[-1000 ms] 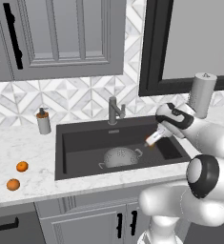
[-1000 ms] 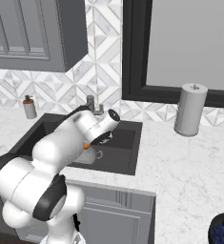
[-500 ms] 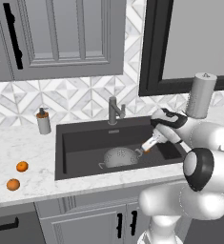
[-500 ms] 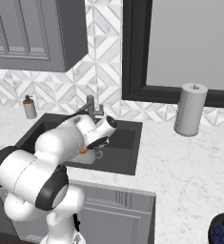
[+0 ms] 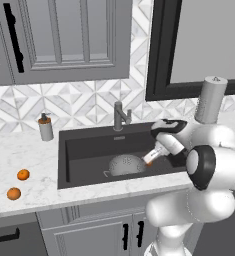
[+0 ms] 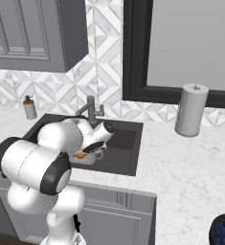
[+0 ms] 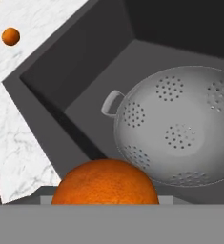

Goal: Put the colander in the sink, put the tangerine, tangerine, tangerine in the colander, and turn on the sink faucet and pour water over the colander.

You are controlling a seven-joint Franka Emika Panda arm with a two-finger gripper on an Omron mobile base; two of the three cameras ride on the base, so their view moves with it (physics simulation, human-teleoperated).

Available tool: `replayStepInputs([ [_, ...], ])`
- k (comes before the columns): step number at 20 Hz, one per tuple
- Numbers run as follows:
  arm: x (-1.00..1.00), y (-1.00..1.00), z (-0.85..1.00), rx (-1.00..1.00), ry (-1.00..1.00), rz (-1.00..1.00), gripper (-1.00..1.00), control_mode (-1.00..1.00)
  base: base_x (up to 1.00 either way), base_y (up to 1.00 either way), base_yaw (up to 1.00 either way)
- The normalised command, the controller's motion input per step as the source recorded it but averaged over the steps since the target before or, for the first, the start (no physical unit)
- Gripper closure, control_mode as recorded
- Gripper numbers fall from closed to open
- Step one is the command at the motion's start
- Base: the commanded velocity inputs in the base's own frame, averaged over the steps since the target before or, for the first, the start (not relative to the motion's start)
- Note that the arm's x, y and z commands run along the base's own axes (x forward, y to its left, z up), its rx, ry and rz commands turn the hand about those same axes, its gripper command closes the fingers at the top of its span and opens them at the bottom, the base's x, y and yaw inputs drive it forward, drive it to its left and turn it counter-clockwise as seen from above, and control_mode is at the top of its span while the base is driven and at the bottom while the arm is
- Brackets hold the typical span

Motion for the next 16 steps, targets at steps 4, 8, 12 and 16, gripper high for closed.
replayStepInputs([
  [4, 0.20, 0.08, -0.27, 0.01, 0.08, 0.00, 1.00, -1.00, 0.00, 0.00, 0.00],
  [8, 0.17, 0.07, -0.23, 0.01, 0.09, 0.00, 1.00, -1.00, 0.00, 0.00, 0.00],
  [12, 0.21, 0.07, -0.27, 0.00, 0.09, 0.00, 1.00, -1.00, 0.00, 0.00, 0.00],
  [16, 0.20, 0.05, -0.23, 0.00, 0.05, 0.00, 1.00, -1.00, 0.00, 0.00, 0.00],
])
